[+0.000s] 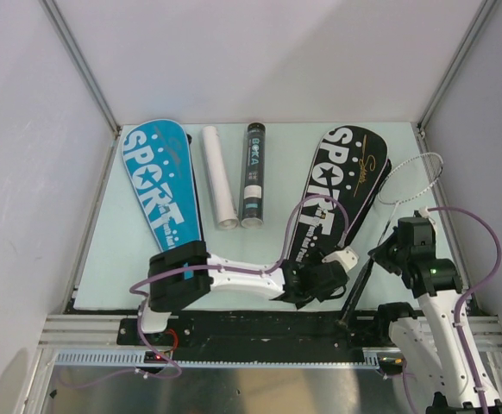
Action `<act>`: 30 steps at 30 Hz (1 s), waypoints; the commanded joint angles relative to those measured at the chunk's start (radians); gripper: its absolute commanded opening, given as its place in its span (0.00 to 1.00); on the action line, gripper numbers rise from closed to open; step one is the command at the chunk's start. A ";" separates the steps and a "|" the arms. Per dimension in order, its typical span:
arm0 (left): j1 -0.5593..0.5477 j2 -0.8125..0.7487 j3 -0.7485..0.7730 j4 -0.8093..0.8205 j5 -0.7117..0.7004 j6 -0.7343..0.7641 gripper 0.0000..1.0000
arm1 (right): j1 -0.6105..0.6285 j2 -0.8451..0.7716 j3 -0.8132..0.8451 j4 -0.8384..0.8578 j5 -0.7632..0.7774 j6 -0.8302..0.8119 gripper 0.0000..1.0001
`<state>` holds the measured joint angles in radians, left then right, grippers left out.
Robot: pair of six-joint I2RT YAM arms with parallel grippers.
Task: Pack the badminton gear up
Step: Open the racket bag at the center of the board.
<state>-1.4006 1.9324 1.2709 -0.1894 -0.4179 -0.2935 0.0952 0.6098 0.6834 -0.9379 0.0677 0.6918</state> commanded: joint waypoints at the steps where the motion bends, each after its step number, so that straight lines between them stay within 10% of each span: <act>1: -0.001 0.053 0.058 0.029 -0.129 0.033 0.62 | -0.006 0.011 0.017 0.047 0.010 0.030 0.00; 12: 0.114 0.078 0.073 0.066 -0.045 -0.005 0.04 | -0.074 0.117 0.018 0.171 -0.024 -0.031 0.00; 30: 0.269 -0.097 0.032 0.155 0.154 -0.111 0.00 | -0.207 0.043 -0.028 0.125 -0.185 -0.028 0.00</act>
<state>-1.1538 1.9434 1.3041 -0.1192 -0.2714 -0.3668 -0.1070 0.7265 0.6762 -0.7895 -0.0818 0.6212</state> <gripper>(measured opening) 0.008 0.066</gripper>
